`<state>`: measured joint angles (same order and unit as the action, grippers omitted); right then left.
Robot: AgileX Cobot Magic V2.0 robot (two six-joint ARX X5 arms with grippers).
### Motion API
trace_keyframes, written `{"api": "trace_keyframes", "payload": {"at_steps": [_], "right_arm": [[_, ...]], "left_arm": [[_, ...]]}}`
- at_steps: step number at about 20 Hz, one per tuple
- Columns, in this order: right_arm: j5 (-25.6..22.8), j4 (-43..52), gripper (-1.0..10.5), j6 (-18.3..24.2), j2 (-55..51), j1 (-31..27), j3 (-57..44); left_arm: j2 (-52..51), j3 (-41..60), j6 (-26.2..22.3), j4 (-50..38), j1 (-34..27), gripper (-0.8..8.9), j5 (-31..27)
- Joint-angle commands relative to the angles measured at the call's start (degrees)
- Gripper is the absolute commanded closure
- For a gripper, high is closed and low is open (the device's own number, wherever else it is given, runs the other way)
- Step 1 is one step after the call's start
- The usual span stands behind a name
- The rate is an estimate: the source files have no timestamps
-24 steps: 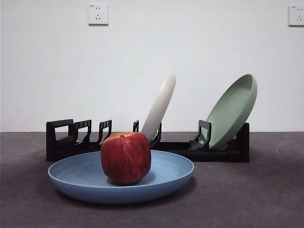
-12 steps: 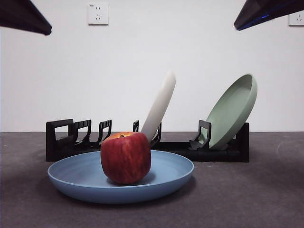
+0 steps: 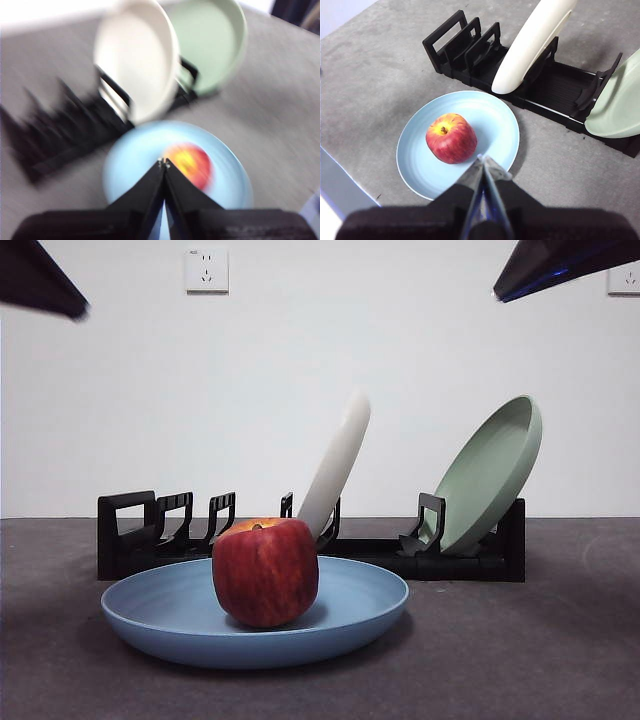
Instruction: Take the blue plate from the plate rack,put the plate on the table,take the apple from the table,put the apple in the plate
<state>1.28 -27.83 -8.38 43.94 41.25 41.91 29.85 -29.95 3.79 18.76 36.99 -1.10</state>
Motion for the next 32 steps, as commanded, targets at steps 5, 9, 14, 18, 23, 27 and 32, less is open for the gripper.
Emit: {"api": "trace_keyframes", "payload": {"at_steps": [5, 9, 14, 18, 23, 27, 32], "right_arm": [[-0.17, 0.26, 9.4, -0.59, -0.13, 0.00, -0.42], [-0.20, 0.24, 9.4, -0.59, -0.13, 0.00, -0.42], [-0.20, 0.26, 9.4, -0.59, -0.13, 0.00, -0.42], [-0.20, 0.26, 9.4, -0.59, -0.13, 0.00, -0.42], [-0.17, 0.24, 9.4, -0.59, -0.13, 0.00, -0.42], [-0.20, 0.26, 9.4, -0.59, -0.13, 0.00, -0.42], [-0.20, 0.26, 9.4, -0.59, -0.13, 0.00, -0.42]], "left_arm": [[-13.29, 6.45, -5.16, -8.02, -17.59, 8.14, 0.20], [-22.62, 18.03, -5.27, -13.51, -26.64, 8.14, 0.17], [-29.75, 28.37, -5.07, -14.80, -30.77, 8.14, 0.00], [-29.75, 29.75, -5.09, -11.23, -31.52, 8.14, -0.11], [-29.64, 29.75, -0.52, -8.02, -32.22, 8.14, 0.11], [-29.64, 29.75, -0.55, -8.07, -32.22, 8.14, -0.15], [-29.64, 29.75, -0.55, -8.07, -32.22, 8.14, -0.13]]}}
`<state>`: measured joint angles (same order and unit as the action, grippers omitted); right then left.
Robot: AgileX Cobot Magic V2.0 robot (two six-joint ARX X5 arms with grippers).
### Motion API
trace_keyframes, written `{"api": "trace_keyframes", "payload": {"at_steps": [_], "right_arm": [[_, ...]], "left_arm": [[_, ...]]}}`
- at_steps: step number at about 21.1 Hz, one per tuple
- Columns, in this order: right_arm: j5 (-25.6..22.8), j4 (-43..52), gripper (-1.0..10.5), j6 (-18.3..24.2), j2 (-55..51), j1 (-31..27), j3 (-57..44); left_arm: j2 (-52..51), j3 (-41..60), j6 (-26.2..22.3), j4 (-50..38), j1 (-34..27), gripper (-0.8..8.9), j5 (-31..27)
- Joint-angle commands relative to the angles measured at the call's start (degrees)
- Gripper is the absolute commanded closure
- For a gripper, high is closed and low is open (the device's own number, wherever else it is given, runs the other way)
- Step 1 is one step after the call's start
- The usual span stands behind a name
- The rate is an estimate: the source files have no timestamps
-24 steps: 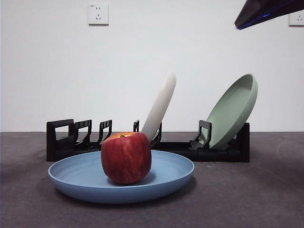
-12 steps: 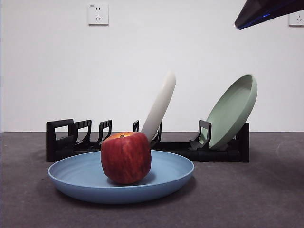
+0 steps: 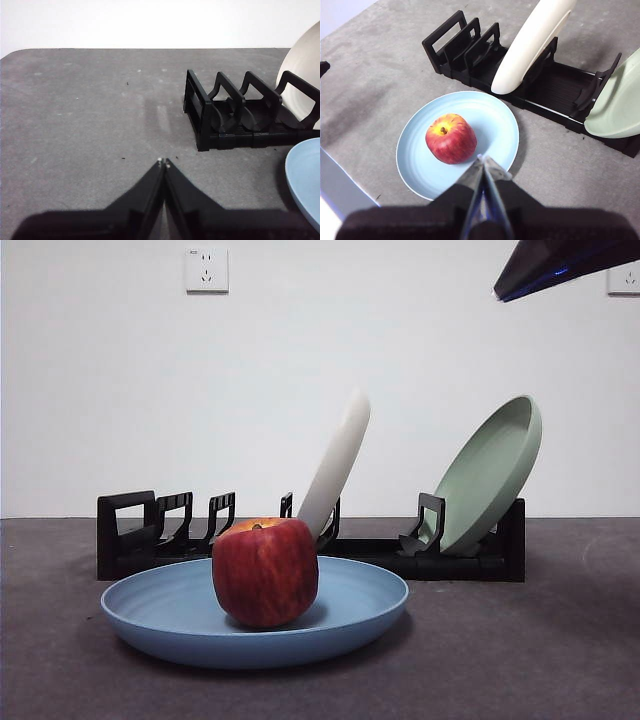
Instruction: Take the blue plate from the plate rack,put the plate on the table,take the apple from the table,put the apple in the plate
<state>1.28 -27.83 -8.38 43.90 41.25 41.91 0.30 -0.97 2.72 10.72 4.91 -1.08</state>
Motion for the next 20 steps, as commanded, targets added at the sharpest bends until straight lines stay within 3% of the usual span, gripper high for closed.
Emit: {"api": "trace_keyframes", "payload": {"at_steps": [1, 7, 8, 10, 12, 14, 17, 20], "right_arm": [[-0.20, 0.26, 9.4, -0.59, -0.09, 0.00, -0.42], [-0.37, -0.26, 9.4, -0.55, -0.79, -0.02, -0.42], [-1.81, -0.39, 9.4, 1.25, -1.55, -0.37, -0.42], [-4.72, -0.74, 9.4, 8.74, -3.19, -2.60, -0.42], [-4.66, -0.28, 9.4, 12.24, -5.27, -8.61, -0.46], [-3.61, 1.49, 9.4, 12.22, -8.24, -17.55, -0.94], [3.34, 8.55, 9.4, 12.13, -14.95, -31.39, -5.03], [4.79, 14.97, 9.4, 12.17, -23.32, -39.19, -12.92]], "left_arm": [[-0.09, 0.76, 0.52, -0.02, -0.13, 8.14, -0.17], [-0.09, 0.76, 0.52, -0.02, -0.13, 8.14, -0.15], [-0.09, 0.76, 0.52, -0.02, -0.13, 8.14, -0.15], [-0.09, 0.76, 0.52, -0.02, -0.13, 8.14, -0.17], [-0.09, 0.76, 0.52, -0.04, -0.13, 8.14, -0.15], [-0.09, 0.76, 0.52, -0.04, -0.13, 8.14, -0.15], [-0.09, 0.76, 0.52, -0.04, -0.13, 8.14, -0.15], [-0.09, 0.76, 0.52, -0.04, -0.13, 8.14, -0.15]]}}
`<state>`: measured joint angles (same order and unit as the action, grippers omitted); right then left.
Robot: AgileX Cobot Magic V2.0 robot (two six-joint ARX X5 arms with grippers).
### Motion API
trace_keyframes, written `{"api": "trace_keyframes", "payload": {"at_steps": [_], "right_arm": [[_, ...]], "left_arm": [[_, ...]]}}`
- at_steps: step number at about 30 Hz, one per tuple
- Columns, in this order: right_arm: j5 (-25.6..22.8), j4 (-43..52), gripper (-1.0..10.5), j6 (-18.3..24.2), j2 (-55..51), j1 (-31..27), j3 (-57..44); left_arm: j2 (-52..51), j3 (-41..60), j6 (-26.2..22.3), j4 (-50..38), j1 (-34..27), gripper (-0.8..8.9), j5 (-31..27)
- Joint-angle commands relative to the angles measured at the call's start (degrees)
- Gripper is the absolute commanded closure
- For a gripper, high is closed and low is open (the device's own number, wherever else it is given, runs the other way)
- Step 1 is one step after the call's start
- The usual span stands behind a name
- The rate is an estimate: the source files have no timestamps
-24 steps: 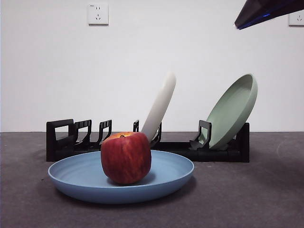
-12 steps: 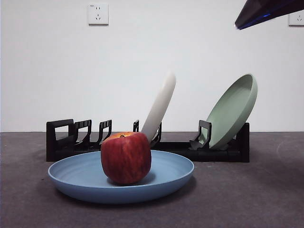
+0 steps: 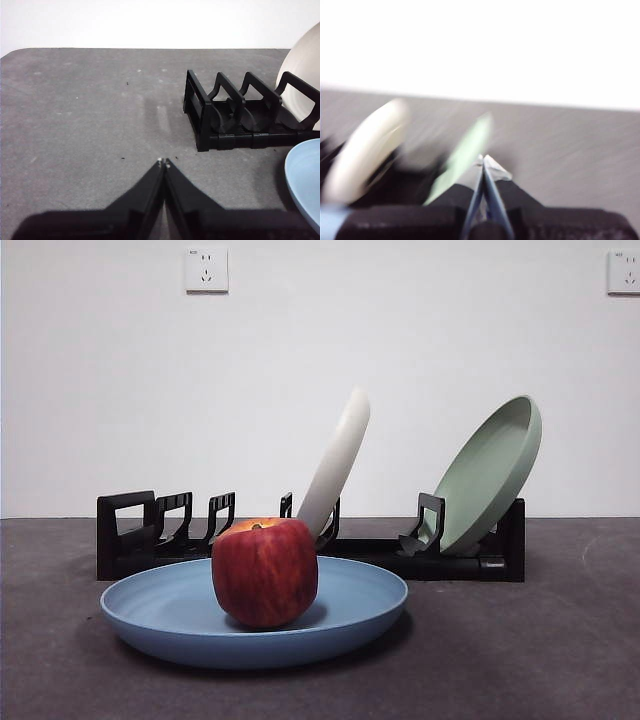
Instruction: Take the blue plate from the plate rack,put the plate on the table,take the apple from the table,put the apple in the plate
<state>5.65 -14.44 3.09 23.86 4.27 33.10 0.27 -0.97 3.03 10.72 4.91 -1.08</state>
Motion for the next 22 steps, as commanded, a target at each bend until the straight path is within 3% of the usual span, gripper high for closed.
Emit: {"api": "trace_keyframes", "payload": {"at_steps": [1, 7, 12, 22], "right_arm": [[0.44, 2.12, 9.4, 0.68, -6.01, -3.32, -6.82], [0.42, 2.47, 9.4, 0.15, -16.57, -4.22, -18.10], [0.42, 3.34, 9.4, -3.76, -21.44, -4.22, -25.53], [0.44, 3.52, 9.4, -6.88, -23.80, -4.04, -30.88]], "left_arm": [[-0.07, 0.76, 0.22, -0.04, -0.13, 8.14, -0.15], [-0.07, 0.76, 0.22, -0.13, -0.13, 8.14, -0.15], [-0.07, 0.76, 0.22, -0.15, -0.13, 8.14, -0.15], [-0.07, 0.76, 0.22, -0.15, -0.13, 8.14, -0.17]]}}
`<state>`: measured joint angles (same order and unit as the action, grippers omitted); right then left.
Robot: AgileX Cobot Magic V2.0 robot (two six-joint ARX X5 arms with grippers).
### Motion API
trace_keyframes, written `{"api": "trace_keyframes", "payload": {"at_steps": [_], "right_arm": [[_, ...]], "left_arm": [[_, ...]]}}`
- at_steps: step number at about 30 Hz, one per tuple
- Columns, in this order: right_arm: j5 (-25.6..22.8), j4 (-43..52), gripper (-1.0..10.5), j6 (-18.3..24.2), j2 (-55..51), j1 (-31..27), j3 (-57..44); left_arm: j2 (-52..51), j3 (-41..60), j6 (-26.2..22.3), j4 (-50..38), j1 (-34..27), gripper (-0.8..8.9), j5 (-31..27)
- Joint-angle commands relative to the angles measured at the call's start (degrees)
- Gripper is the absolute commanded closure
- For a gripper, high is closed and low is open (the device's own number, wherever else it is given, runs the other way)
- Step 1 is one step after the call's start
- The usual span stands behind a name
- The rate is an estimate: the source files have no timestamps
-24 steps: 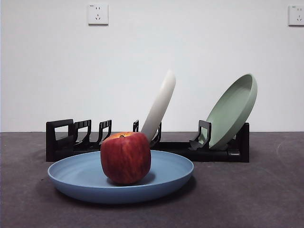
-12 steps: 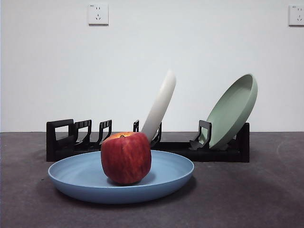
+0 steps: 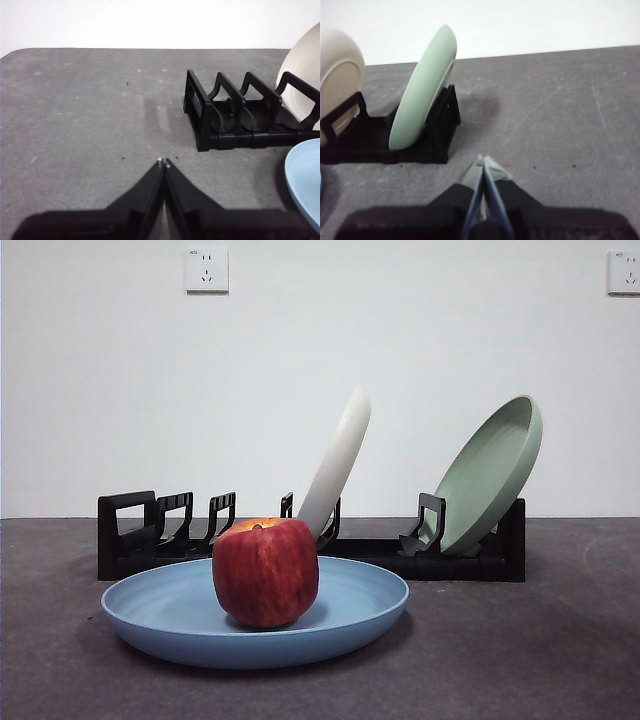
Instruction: Take the blue plate from the plate rack,put the plate on the table,take the apple from the table,put the apple in the plate
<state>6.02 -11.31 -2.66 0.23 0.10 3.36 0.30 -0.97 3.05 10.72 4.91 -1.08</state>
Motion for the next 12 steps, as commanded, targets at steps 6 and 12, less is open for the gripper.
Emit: {"api": "trace_keyframes", "payload": {"at_steps": [6, 12], "right_arm": [[0.04, 0.76, 9.4, -1.99, -0.17, 1.60, -2.82], [0.00, 0.83, 9.4, -2.62, -0.15, 3.15, -2.84]], "left_arm": [[-0.09, 0.76, 0.20, -0.17, -0.13, 8.14, -0.15], [-0.09, 0.76, 0.20, -0.17, -0.13, 8.14, -0.17]]}}
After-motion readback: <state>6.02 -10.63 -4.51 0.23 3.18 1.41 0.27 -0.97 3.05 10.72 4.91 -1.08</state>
